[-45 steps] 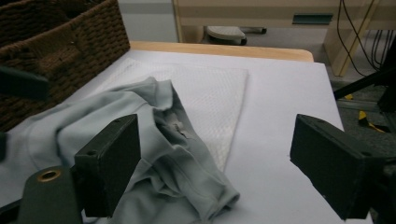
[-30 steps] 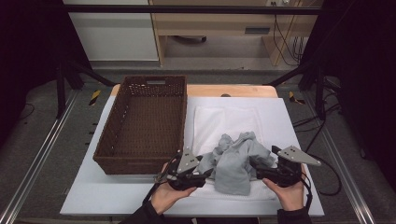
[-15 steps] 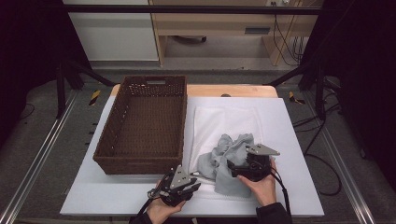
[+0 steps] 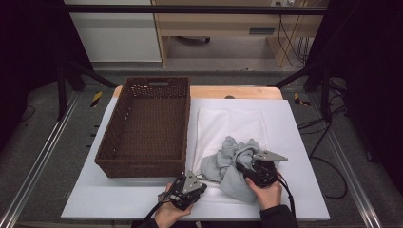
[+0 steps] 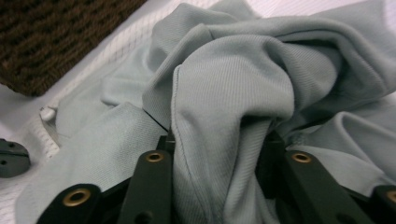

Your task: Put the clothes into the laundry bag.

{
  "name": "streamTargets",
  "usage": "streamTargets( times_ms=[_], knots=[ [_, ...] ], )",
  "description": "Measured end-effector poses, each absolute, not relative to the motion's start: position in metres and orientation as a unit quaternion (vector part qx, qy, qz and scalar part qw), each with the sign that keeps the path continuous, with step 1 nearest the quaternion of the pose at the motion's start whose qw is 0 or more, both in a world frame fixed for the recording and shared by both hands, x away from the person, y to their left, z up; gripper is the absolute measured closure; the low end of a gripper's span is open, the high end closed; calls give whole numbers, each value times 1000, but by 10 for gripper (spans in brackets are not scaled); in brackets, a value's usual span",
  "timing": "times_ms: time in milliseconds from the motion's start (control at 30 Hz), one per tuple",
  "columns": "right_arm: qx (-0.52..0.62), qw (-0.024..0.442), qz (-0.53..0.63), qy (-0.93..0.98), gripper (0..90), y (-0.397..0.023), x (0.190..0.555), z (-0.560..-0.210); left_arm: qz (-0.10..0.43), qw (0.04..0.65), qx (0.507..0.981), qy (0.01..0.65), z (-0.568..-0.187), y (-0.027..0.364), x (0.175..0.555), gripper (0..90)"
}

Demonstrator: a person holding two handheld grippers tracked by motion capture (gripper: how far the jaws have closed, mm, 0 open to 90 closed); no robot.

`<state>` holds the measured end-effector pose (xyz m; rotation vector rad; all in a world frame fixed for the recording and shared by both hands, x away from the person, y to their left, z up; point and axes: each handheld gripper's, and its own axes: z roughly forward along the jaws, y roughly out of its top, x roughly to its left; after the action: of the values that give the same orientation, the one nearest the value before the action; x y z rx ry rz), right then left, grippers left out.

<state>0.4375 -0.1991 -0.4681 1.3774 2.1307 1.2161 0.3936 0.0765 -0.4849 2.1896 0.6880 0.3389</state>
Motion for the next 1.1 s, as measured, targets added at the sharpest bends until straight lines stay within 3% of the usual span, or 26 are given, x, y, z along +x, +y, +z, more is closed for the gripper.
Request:
streamTargets(
  times_ms=[267, 467, 600, 733, 833, 967, 1100],
  knots=[
    [516, 239, 428, 702, 683, -260, 415, -433, 133, 397, 867, 271, -485, 77, 394, 897],
    [542, 249, 388, 703, 641, -290, 417, -455, 135, 399, 865, 273, -485, 77, 394, 897],
    [537, 265, 374, 708, 544, -290, 423, -469, 134, 398, 865, 275, -486, 77, 395, 892],
    [545, 274, 368, 701, 315, -291, 420, -456, 139, 392, 868, 273, -485, 76, 394, 891],
    [547, 307, 383, 679, 210, -291, 409, -435, 139, 389, 869, 272, -485, 75, 394, 891],
    [518, 325, 420, 670, 191, -273, 395, -410, 142, 388, 870, 270, -485, 75, 394, 891],
    [469, 295, 447, 702, 193, -233, 399, -404, 149, 380, 873, 267, -484, 72, 393, 891]
  ],
)
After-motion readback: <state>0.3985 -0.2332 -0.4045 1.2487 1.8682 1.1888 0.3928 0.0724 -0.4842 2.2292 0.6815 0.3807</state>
